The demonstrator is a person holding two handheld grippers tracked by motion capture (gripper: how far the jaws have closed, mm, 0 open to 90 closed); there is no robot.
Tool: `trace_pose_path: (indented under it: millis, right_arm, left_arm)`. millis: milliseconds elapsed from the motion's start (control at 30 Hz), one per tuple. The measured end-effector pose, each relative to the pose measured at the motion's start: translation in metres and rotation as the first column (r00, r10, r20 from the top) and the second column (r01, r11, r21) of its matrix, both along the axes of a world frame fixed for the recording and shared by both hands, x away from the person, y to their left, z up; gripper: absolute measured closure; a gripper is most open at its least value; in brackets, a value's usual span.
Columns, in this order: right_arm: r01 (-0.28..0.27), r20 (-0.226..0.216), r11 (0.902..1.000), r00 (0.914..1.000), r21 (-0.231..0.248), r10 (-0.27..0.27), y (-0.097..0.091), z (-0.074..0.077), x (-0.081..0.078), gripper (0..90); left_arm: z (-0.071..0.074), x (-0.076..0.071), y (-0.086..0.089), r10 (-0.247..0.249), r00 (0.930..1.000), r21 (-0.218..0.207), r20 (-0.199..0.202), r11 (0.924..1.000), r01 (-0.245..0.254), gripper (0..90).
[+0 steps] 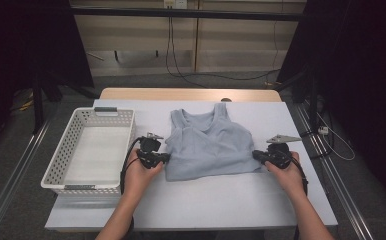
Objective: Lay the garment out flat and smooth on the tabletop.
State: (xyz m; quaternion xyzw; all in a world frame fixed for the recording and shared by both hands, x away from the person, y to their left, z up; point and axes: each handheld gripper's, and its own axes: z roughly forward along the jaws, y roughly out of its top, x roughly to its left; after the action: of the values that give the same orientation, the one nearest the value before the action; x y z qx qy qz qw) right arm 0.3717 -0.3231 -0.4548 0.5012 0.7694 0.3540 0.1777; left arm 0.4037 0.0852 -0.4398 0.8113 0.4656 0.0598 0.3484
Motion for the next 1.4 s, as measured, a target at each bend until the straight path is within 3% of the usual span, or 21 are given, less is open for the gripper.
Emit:
trace_pose_path:
  millis: [167,433,533,767,867,933,1100,1267,1400]
  right_arm:
    - [0.004,0.002,0.9999,1.0,0.014,-0.004,-0.004,0.009,-0.01,87.0]
    - [-0.004,-0.005,0.9997,1.0,0.023,0.004,-0.012,0.009,-0.025,85.7]
    - [-0.023,0.027,0.9997,0.9994,-0.01,0.023,-0.01,0.007,-0.027,74.1]
    - [-0.043,0.074,0.9985,0.9965,0.034,0.04,0.0,0.012,-0.024,60.8]
    - [-0.065,0.084,0.9976,0.9945,0.026,0.062,0.008,0.012,-0.023,56.5]
    - [-0.084,0.092,0.9961,0.9924,0.027,0.081,0.015,0.014,-0.021,55.7]
    - [-0.155,0.082,0.9875,0.985,0.031,0.152,0.027,0.011,-0.016,56.1]
    - [-0.219,0.048,0.9755,0.9743,-0.014,0.22,0.043,0.005,-0.017,57.0]
    - [-0.24,0.032,0.9701,0.97,-0.038,0.241,0.048,0.0,-0.017,71.0]
  left_arm:
    - [0.004,0.0,0.0,-0.007,1.0,-0.011,0.001,0.9999,0.007,88.8]
    - [0.003,0.004,-0.01,-0.015,0.9998,0.019,0.011,0.9997,0.015,88.9]
    - [0.003,0.005,-0.011,-0.011,0.9999,0.01,0.004,0.9999,0.011,88.8]
    - [0.003,0.003,-0.008,-0.015,0.9999,0.007,0.003,0.9999,0.014,86.6]
    - [0.004,0.001,-0.007,-0.02,0.9998,-0.025,0.001,0.9995,0.02,78.0]
    - [0.006,-0.002,-0.007,-0.022,0.9996,-0.019,0.02,0.9996,0.022,72.5]
    - [0.005,-0.006,-0.006,-0.028,0.9995,-0.043,0.013,0.9987,0.029,59.5]
    - [-0.002,-0.007,-0.006,-0.032,0.9995,-0.039,0.0,0.9987,0.032,55.8]
    - [-0.008,-0.006,-0.005,-0.038,0.9992,-0.014,-0.013,0.9992,0.038,53.9]
